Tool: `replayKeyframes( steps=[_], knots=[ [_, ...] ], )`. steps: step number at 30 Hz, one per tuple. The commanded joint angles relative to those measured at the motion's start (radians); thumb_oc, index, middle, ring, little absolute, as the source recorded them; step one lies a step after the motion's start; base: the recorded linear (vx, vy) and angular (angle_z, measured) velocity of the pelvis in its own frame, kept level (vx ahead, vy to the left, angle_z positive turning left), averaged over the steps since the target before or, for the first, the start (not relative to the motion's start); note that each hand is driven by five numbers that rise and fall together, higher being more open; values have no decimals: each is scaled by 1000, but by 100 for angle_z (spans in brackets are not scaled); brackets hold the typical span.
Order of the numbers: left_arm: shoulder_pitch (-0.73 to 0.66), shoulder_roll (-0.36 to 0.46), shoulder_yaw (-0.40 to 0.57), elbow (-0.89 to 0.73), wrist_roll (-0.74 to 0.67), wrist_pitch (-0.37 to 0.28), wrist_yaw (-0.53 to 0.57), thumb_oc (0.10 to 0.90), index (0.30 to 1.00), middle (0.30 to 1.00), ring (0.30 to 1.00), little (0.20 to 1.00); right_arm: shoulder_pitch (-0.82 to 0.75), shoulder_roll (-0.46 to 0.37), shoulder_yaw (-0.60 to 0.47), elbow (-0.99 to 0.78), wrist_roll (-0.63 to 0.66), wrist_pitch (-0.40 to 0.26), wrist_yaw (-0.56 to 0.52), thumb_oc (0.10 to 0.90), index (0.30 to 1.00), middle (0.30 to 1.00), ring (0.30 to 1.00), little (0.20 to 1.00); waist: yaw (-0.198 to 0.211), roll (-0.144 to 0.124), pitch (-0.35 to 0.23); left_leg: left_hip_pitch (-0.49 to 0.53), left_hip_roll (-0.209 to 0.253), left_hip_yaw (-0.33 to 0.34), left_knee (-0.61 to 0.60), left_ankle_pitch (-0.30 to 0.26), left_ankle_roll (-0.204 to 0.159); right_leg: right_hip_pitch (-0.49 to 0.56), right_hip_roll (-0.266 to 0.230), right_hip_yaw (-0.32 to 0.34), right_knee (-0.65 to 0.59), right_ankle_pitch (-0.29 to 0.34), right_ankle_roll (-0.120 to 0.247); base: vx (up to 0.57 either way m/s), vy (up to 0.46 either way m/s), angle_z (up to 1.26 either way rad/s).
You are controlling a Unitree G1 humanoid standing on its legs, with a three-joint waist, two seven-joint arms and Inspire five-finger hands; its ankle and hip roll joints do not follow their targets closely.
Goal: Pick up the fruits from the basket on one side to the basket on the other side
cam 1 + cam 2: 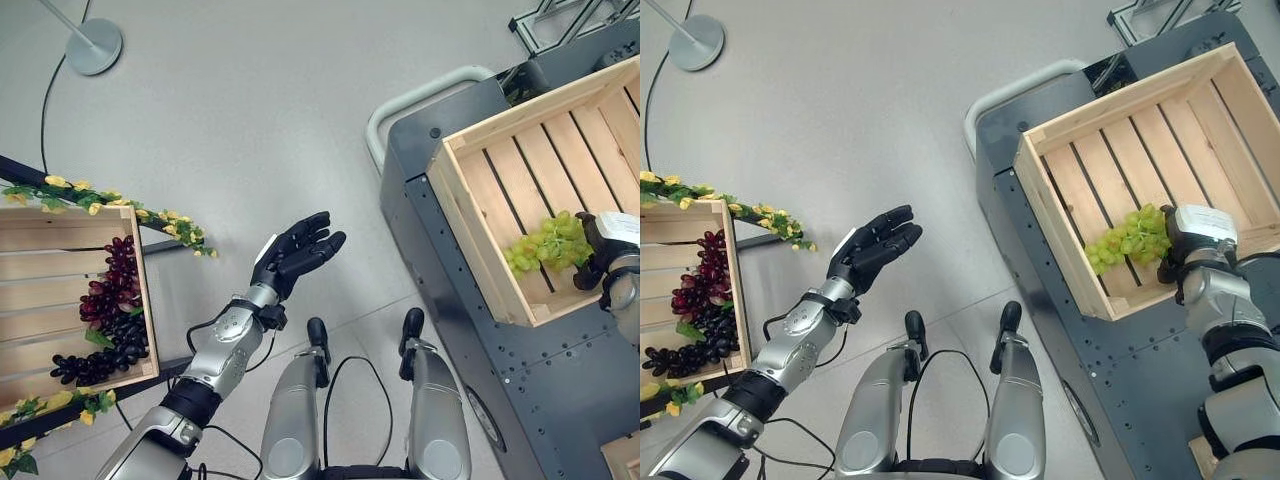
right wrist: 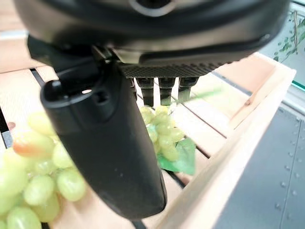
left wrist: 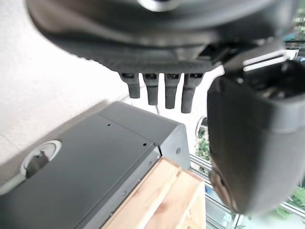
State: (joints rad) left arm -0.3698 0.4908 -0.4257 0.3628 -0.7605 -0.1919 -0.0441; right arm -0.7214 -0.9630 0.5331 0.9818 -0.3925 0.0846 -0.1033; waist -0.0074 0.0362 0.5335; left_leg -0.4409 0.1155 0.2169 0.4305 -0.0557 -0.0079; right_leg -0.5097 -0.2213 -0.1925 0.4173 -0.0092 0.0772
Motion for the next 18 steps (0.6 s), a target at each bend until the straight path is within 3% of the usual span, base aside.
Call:
replayKeyframes(
  steps=[1,9,18],
  knots=[
    [-23,41,17,-152,-4,-110,-1,800,900,900,900,900,-85,-44,41,28,4,37,-11,800,900,900,900,900,22,-8,-13,-55,-28,-18,175,-136,3,3,-1,-6,124,-69,-9,-6,-20,5],
    [-38,58,19,-177,-12,-91,15,800,900,900,900,900,-182,-17,-24,98,166,105,-104,800,900,900,900,900,23,34,-13,-181,-47,-32,251,-168,29,-139,-3,22,220,-88,-15,-2,-9,2],
    [-54,63,-4,-203,-41,-99,28,800,900,900,900,900,-277,-22,7,152,131,125,-38,800,900,900,900,900,29,65,-13,-254,-64,-43,281,-172,37,-221,-1,32,266,-96,-24,0,0,0]
  ],
)
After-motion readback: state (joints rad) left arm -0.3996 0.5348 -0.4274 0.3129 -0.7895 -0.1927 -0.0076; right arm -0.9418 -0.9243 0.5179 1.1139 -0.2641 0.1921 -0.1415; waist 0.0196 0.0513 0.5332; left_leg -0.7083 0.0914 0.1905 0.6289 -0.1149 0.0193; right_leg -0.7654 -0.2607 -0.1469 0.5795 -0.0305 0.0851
